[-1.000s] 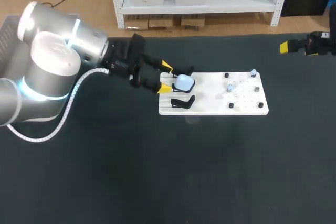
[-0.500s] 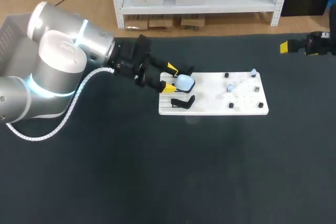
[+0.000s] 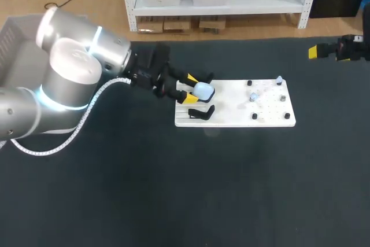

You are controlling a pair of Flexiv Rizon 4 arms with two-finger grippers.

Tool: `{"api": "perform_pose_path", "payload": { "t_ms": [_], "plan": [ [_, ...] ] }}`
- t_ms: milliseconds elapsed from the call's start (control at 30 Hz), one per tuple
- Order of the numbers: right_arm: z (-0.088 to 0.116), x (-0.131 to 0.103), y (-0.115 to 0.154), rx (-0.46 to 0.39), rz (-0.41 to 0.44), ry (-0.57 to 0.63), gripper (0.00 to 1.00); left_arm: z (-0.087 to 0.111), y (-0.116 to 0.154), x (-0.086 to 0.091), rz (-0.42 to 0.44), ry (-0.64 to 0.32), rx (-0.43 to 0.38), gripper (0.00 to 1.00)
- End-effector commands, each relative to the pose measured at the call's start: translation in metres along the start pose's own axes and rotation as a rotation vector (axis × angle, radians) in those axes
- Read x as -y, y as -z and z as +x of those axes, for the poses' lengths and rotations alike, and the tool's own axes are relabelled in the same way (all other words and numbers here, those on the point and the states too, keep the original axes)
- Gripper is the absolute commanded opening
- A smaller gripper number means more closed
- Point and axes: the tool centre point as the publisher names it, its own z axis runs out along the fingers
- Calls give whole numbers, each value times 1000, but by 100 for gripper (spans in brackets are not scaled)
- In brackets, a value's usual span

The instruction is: Pick up each earbud case from the left stands, insert the matching earbuds, close the lid, and place the case in the box.

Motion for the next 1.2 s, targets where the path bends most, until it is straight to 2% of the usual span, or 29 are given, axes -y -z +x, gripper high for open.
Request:
{"api": "perform_pose_path", "payload": {
  "t_ms": [33, 400, 667, 800, 1000, 1200],
  "plan": [
    [0, 0, 0, 0, 2, 0, 100, 2, -3, -1, -7, 2, 4, 60],
    [0, 0, 0, 0, 2, 0, 100, 0, -7, -4, -11, -7, 8, 52],
    [0, 0, 0, 0, 2, 0, 100, 1, -11, -7, -11, -10, 6, 53],
    [0, 0, 0, 0, 2, 0, 100, 2, -12, -8, -10, -9, 6, 57],
    [0, 0, 0, 0, 2, 0, 100, 2, -14, -9, -10, -4, 8, 56],
    [0, 0, 0, 0, 2, 0, 100, 1, -15, -9, -16, -1, 12, 49]
  ]
}}
